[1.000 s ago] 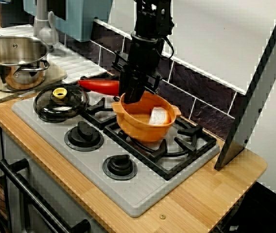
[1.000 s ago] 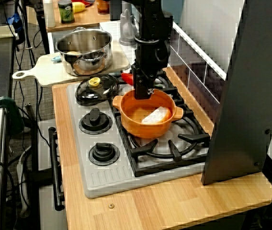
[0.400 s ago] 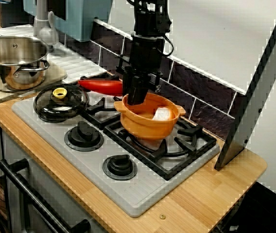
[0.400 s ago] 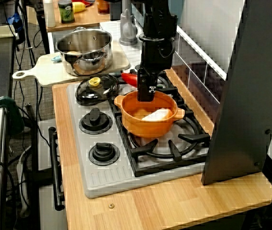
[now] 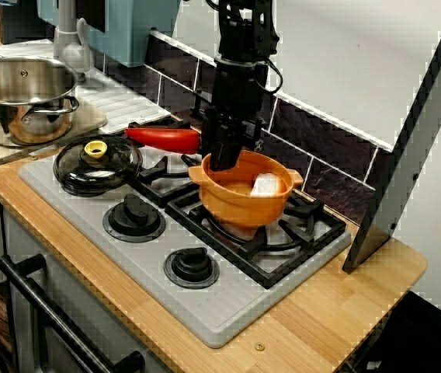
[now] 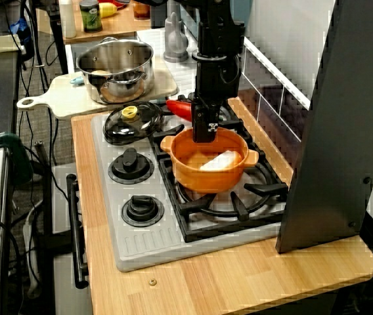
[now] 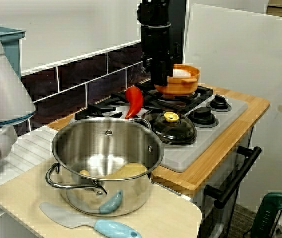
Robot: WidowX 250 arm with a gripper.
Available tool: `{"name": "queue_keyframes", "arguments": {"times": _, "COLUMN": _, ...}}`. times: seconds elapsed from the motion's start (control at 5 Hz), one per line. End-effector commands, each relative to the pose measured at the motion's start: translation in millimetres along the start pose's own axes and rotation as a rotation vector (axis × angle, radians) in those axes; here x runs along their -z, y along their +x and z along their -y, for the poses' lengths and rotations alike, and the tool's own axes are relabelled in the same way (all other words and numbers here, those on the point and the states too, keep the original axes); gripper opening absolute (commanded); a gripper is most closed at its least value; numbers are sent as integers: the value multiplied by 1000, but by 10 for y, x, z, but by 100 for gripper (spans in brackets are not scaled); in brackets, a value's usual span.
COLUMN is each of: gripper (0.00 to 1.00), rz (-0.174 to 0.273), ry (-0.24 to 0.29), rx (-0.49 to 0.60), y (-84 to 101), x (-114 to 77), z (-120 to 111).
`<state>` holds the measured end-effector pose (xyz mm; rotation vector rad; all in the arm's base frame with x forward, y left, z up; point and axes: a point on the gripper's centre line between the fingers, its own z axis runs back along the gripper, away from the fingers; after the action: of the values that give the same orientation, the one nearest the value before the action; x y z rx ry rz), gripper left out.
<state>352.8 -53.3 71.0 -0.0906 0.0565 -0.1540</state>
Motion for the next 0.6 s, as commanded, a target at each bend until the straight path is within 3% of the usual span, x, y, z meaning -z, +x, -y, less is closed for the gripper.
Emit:
{"name": "queue_keyframes", "arguments": {"times": 0.0, "gripper": 0, "rz": 52, "ry": 18, "rx": 5, "y": 1, "x": -47, "z": 66}}
{"name": "queue_keyframes", "arguments": {"times": 0.4, "gripper": 0, "rz": 56, "ry": 17, "rx": -2, "y": -5, "x": -44, "z": 76}}
